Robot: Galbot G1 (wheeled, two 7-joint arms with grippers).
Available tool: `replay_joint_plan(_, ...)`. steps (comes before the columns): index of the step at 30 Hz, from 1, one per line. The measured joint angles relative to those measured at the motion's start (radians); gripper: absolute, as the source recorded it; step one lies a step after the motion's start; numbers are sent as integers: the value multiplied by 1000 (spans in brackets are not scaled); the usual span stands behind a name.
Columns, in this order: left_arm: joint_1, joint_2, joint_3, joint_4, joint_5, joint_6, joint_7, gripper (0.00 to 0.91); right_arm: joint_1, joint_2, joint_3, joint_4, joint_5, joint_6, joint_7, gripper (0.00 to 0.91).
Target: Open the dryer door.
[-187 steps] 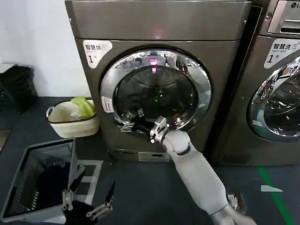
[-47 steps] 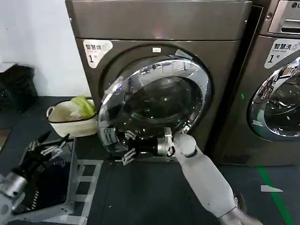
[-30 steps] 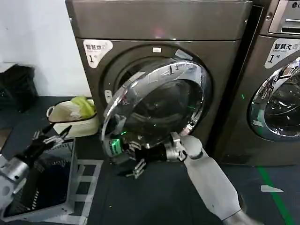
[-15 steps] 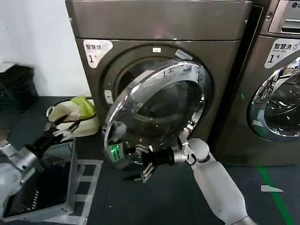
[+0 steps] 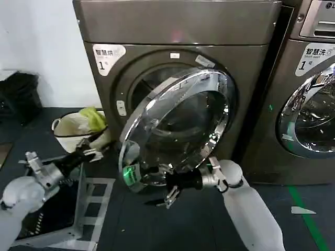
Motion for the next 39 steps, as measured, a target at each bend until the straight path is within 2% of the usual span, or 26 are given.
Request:
replay_joint_plan(5, -41, -5, 46, 2, -4, 1, 16, 907, -55, -23, 69, 27, -7, 24, 0, 907)
replay_joint_plan(15, -80, -18, 106, -12, 14, -13, 51, 907, -168, -28, 222, 83, 17, 37, 42, 907)
replay_joint_plan(23, -114, -23, 157, -16, 27, -30, 59, 907, -250, -13, 368, 111, 62, 37, 68, 907)
replay_joint_plan(33, -145, -40, 219, -19, 58, -46, 65, 907, -347, 19, 564, 152, 56, 54, 116, 907)
replay_joint_plan(39, -150, -52, 245, -34, 68, -48, 74, 907, -392, 17, 696, 165, 90, 71, 166, 907)
